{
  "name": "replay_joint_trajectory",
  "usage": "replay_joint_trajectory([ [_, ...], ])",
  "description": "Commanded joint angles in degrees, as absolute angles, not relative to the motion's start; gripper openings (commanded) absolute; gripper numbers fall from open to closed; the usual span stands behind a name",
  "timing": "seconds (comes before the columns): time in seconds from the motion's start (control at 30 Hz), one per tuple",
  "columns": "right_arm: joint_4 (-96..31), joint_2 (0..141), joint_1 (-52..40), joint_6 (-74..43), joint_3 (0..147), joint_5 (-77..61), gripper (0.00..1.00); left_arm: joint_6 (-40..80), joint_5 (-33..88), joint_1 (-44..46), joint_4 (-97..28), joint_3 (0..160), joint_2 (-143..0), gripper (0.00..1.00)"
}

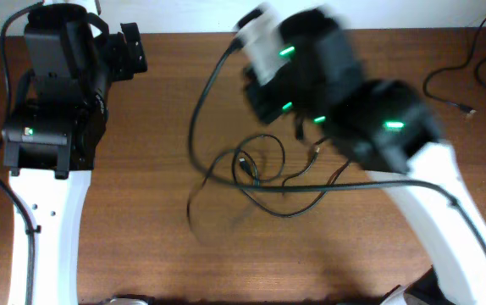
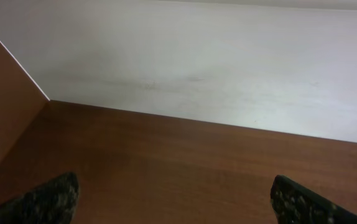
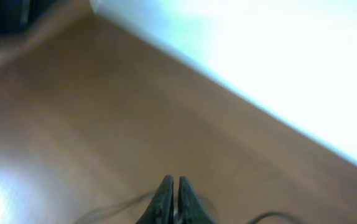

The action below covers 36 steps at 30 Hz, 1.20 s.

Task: Untangle cables

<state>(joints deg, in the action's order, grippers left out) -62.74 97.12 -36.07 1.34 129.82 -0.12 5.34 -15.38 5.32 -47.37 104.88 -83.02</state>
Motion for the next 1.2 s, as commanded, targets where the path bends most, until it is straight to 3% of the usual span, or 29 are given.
replay_joint_trajectory([
  [0.0,-63.46,96.6,-29.74,-2.22,138.39,3.07,0.04,4.64,-15.14,5.08,-47.29,104.95,-82.26,0.99],
  [0.17,-73.17,97.27,-25.12,-2.22,140.18,-3.7,0.04,4.64,-13.21,5.08,-47.46,104.95,-82.26,0.99],
  [0.4,-71.96,100.75,-33.74,-2.2,121.3,-7.31,0.04,4.62,-10.33,5.08,-47.64,104.95,-82.26,0.99],
  [0.6,-63.99,100.77,-42.72,-6.59,106.48,-6.68,0.31,4.62,-12.6,5.08,-47.22,104.95,-82.26,0.99],
  [0.7,-59.77,100.77,-45.74,-10.63,100.97,-3.95,0.33,4.69,-22.33,5.08,-45.19,104.95,-82.26,0.99],
  [0.77,-54.22,100.77,-48.62,-16.23,95.61,-0.38,0.33,5.08,-37.01,5.08,-42.68,104.95,-82.26,0.99],
  [0.83,-49.23,100.77,-51.0,-21.67,90.74,3.86,0.33,5.06,-44.42,5.06,-42.06,104.95,-82.26,0.99],
  [0.9,-45.45,100.77,-53.17,-27.22,86.13,8.54,0.33,5.06,-43.27,4.45,-42.11,104.95,-82.26,0.99],
  [0.97,-44.93,100.77,-56.12,-44.42,79.81,18.33,0.32,5.06,-38.28,3.42,-42.41,104.95,-82.26,0.99],
  [1.07,-43.88,100.77,-56.99,-60.47,74.54,20.6,0.25,5.06,-36.86,3.42,-42.72,104.95,-82.26,0.99],
  [1.17,-42.76,100.77,-57.01,-73.73,71.53,19.07,0.26,5.06,-36.77,3.42,-42.92,104.95,-82.26,0.99],
])
